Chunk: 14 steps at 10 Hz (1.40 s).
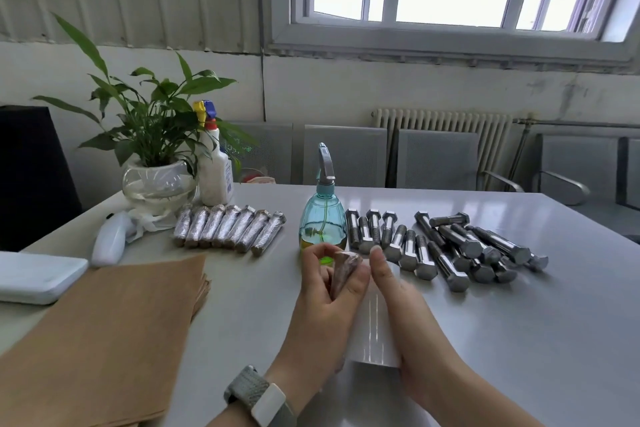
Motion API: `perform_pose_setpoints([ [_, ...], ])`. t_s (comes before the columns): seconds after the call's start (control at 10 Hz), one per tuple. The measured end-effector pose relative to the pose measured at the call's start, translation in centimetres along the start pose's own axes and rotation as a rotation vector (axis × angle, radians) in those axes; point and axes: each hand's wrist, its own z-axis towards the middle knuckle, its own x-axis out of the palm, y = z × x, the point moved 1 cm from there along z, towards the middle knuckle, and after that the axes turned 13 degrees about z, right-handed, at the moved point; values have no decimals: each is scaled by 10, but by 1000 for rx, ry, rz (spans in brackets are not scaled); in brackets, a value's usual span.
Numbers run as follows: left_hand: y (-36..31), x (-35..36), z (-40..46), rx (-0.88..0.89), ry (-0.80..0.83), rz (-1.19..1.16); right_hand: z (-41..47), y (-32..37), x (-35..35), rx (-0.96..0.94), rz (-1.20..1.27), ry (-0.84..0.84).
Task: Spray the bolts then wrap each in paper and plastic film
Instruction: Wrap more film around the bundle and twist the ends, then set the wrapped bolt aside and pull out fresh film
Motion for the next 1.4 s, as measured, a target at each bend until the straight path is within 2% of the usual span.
perform_pose_setpoints([
  [0.2, 0, -4, -2, 39, -80, 187, 2, -1, -2, 72, 71, 61],
  [0.3, 2, -5, -1, 59, -103, 272, 2, -4, 1, 54, 40, 24],
  [0.4, 0, -2, -1, 31, -127, 311, 4, -4, 5, -57, -137, -75],
  [0.5, 4, 0, 6, -125, -161, 207, 1, -4, 10, -216, -312, -191],
  [0.6, 17, -3, 9, -403, -133, 4, -18, 2, 20, -581, -437, -94],
  [0.7, 22, -13, 13, -406, -222, -207, -41, -1, 35, -836, -434, 420],
  [0.8, 15, -30, 23, -391, -371, -403, -44, 0, 34, -791, -300, 503],
  [0.9, 8, -42, 28, -412, -254, -621, -30, 10, 27, -507, -79, 210],
  [1.0, 5, -53, 31, -500, -155, -563, -14, 12, 10, -291, 18, -4],
  [1.1, 1, -75, 50, -550, -138, -311, -8, 11, 1, -184, 59, -111],
  [1.2, -4, -110, 92, -616, -191, -28, -4, 8, -1, -135, 55, -131],
  [1.3, -9, -146, 129, -658, -329, 284, 3, 4, -5, -111, 19, -91],
  [1.4, 16, -185, 171, -536, -209, 1101, 8, -1, -9, -58, -13, 22],
])
